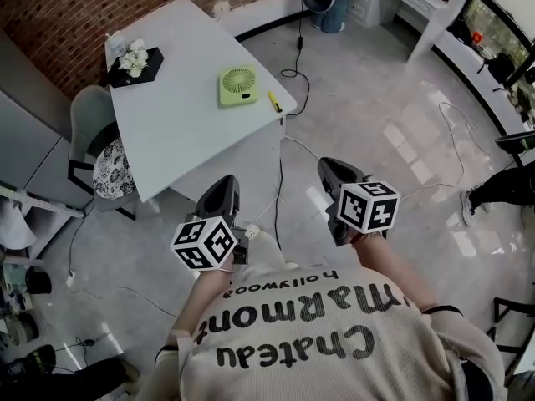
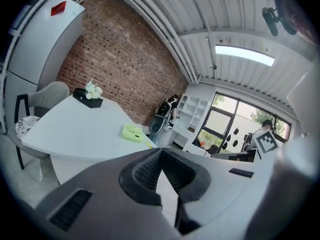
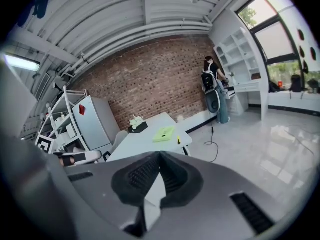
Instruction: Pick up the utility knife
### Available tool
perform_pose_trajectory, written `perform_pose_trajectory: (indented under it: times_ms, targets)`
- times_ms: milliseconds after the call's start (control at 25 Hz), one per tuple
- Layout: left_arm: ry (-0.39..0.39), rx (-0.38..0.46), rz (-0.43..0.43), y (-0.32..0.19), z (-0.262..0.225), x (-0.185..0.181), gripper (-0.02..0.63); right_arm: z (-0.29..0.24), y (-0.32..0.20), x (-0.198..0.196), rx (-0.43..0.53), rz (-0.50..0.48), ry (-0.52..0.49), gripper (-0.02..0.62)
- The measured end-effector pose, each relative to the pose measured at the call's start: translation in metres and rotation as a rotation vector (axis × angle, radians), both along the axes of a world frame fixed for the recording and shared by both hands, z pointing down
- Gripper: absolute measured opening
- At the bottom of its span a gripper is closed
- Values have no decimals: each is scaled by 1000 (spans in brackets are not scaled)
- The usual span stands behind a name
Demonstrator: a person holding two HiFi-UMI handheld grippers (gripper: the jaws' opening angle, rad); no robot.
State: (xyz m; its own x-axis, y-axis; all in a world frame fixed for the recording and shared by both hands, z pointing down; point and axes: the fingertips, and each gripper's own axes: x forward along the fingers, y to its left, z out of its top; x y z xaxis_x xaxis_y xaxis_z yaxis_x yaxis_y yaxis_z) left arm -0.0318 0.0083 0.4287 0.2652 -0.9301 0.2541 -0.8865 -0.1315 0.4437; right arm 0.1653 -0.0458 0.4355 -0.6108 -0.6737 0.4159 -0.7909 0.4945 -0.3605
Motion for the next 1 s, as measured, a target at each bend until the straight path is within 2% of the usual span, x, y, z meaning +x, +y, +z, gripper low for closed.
perform_pose_trajectory:
  times_ms: [200,440,680,960,1000]
  targets:
    - [13,-11,34,-26,10,-11,0,15,-18,-18,-33,8,5,3]
    - [5,-2,55,-70,1,-36,0,8,-67,-41,-28,25,-25,3]
    - [1,-22,-1,-93,8,-78,0,13,-119,-62,-21,37,-36,3]
    - [-3,-95,-72,-97,39,-122,2,54,-163,-75,-90,60,-37,4]
    - [-4,-101,-81,-97,42,-127,0,61,-167,-77,-102,63,-35,31]
